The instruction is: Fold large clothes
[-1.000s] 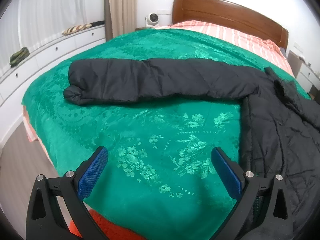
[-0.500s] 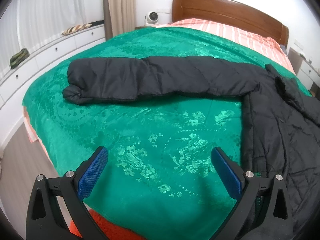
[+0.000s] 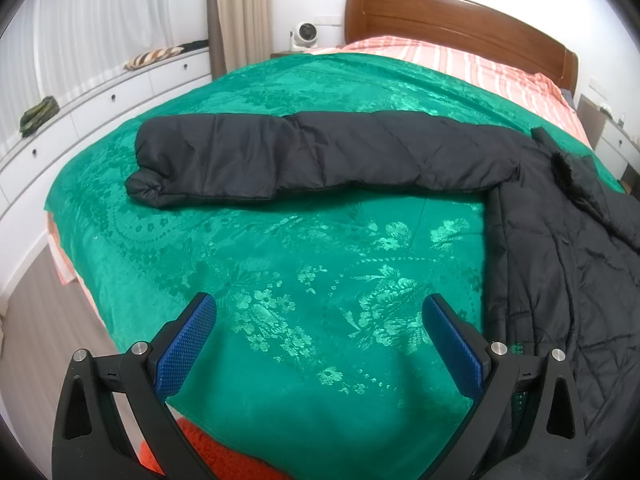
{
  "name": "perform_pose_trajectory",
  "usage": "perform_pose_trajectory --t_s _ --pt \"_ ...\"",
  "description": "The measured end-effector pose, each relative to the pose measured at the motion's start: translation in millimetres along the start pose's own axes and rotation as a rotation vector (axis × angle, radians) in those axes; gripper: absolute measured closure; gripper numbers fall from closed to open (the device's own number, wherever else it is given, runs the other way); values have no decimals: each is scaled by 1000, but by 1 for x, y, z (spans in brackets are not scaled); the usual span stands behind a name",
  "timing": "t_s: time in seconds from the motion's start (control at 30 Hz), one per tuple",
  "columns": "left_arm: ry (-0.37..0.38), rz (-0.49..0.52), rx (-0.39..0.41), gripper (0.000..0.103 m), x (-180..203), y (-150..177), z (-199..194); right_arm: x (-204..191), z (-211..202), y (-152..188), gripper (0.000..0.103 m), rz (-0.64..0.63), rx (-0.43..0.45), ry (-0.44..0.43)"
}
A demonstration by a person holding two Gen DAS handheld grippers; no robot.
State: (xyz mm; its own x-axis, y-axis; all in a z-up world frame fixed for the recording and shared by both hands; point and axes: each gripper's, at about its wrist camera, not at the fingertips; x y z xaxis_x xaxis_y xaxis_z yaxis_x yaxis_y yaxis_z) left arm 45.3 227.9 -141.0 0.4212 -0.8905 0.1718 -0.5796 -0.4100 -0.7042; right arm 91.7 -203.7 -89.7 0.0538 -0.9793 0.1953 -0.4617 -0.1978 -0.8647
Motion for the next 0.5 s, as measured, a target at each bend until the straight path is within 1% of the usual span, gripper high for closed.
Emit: perform_pose_trajectory --t_s 0.5 --pt "4 4 9 0 1 0 -3 -1 -6 -1 5 -12 13 1"
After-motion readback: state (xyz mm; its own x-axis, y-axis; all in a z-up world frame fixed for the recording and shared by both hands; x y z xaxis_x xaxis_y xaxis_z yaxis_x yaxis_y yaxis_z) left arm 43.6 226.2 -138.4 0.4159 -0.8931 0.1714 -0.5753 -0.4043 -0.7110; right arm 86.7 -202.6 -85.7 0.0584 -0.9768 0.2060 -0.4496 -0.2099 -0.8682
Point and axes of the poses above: each gripper's, at about its wrist camera, not at the fingertips, and z roughly the way its jaws point, x to its right, y to its underside, and after that the axes turned 12 degrees about y, right-handed
